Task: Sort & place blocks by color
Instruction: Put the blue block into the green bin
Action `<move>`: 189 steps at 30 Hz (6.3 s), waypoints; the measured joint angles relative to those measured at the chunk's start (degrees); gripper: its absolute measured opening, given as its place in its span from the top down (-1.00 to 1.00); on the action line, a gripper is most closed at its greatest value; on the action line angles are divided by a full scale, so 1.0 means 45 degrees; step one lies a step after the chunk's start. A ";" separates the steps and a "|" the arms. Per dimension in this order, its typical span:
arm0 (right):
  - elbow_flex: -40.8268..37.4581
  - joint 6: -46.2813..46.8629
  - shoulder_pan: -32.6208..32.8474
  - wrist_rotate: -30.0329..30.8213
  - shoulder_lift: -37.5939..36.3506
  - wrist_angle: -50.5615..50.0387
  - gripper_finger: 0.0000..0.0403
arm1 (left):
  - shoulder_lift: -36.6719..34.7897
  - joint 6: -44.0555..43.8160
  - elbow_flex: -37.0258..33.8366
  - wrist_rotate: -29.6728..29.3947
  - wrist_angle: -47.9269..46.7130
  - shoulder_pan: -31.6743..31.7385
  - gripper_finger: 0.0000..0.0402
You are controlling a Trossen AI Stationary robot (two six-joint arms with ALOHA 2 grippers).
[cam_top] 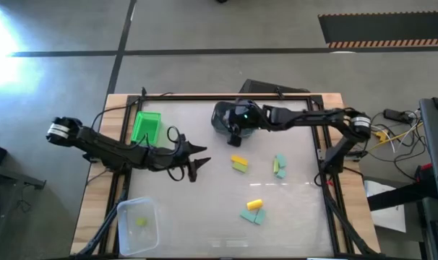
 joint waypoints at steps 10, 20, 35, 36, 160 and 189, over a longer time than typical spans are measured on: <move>-0.3290 -0.0885 0.1450 0.0038 -0.1997 0.4207 0.68 | 0.0130 -0.0304 0.0000 0.0000 0.0050 0.0015 0.01; -0.6846 -0.1639 0.2662 0.0544 -0.2822 0.9589 0.77 | 0.0193 -0.0299 0.0000 -0.0097 0.0147 0.0019 0.01; -0.7077 -0.1373 0.2729 0.0675 -0.3593 0.9163 0.79 | 0.0193 -0.0229 0.0010 -0.0136 0.0214 0.0044 0.01; -0.7077 -0.1386 0.2740 0.0676 -0.3593 0.9155 0.79 | 0.0193 -0.0212 0.0010 -0.0136 0.0214 0.0044 0.01; -0.5716 -0.1477 0.6975 0.2857 -0.0610 1.4256 0.41 | 0.0427 0.4135 0.0476 0.2475 0.3850 -0.1666 0.01; -0.5697 -0.0430 0.6348 0.2317 -0.0582 1.4026 0.41 | 0.4128 0.5806 0.0521 0.2268 1.0475 -0.0961 0.06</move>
